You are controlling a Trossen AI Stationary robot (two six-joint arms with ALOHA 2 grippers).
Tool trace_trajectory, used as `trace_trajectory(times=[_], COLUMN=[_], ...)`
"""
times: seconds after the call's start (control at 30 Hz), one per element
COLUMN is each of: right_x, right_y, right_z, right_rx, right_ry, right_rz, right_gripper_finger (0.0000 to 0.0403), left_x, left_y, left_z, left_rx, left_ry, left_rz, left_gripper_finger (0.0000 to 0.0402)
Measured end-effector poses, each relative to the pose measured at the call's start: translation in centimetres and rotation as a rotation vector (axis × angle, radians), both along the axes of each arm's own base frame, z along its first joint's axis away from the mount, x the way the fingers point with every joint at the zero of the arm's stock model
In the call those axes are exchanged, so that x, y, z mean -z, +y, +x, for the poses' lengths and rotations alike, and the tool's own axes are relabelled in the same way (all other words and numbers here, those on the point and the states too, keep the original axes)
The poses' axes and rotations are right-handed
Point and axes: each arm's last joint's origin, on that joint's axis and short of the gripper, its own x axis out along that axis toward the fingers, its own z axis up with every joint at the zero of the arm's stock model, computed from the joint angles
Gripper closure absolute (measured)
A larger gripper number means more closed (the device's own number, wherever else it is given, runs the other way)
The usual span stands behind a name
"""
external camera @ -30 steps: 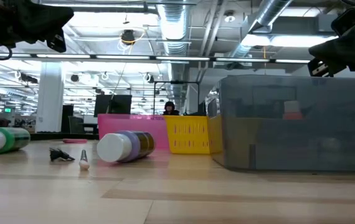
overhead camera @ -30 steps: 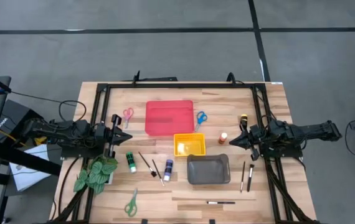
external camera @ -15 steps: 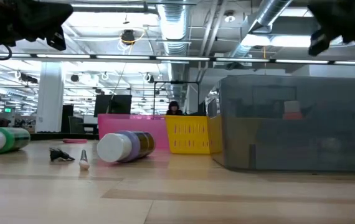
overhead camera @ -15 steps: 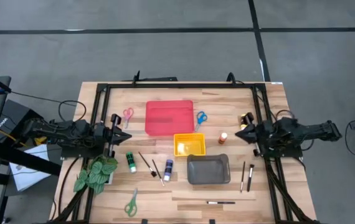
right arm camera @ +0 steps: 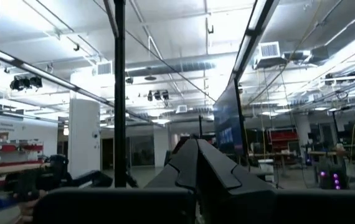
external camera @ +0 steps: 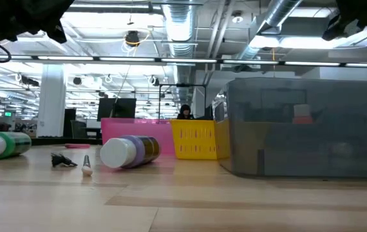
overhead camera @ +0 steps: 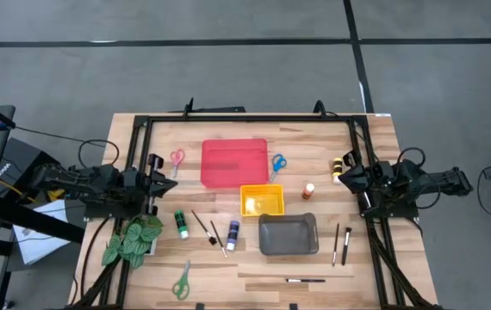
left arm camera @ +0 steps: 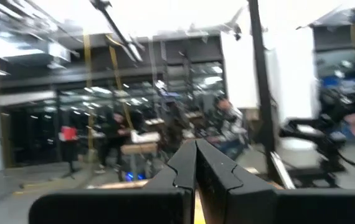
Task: Pick & Place Paint Supplies
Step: Put the yellow paint bottle into the yellow bin
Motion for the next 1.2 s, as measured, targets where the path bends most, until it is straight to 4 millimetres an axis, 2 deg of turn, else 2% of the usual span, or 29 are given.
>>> trace_trajectory(times=[0.2, 0.4, 0.57, 0.77, 0.97, 1.1, 1.2], right_x=[-2.9, -5.2, -5.3, -5.5, -6.4, -7.1, -8.7], right_y=[-0.1, 0.0, 0.1, -0.1, -0.3, -0.6, -1.1], right_z=[-1.1, -1.8, -0.9, 0.8, 2.3, 2.9, 2.8], right_rx=[0.035, 0.069, 0.061, 0.173, 0.294, 0.424, 0.57], right_ry=[-0.083, -0.043, 0.084, 0.269, 0.483, 0.643, 0.733], right_rz=[-0.052, -0.15, -0.17, -0.147, -0.093, -0.03, 0.054], right_gripper_finger=[0.0403, 0.0392, 0.0334, 0.0237, 0.0155, 0.0141, 0.0142], left_x=[-1.0, -2.0, -4.1, -5.4, -6.2, -5.8, -5.3], left_y=[0.4, 0.8, 1.1, 1.4, 1.2, 1.0, 1.0], left_z=[-0.5, -1.1, -1.4, -0.1, 2.5, 4.1, 4.8], left_rx=[-0.134, -0.278, -0.426, -0.616, -0.729, -0.745, -0.759], left_ry=[-0.108, -0.175, -0.181, -0.036, 0.124, 0.219, 0.267], left_rz=[0.001, 0.041, 0.064, 0.105, 0.178, 0.289, 0.329], left_gripper_finger=[0.0377, 0.0302, 0.0231, 0.0178, 0.0165, 0.0168, 0.0169])
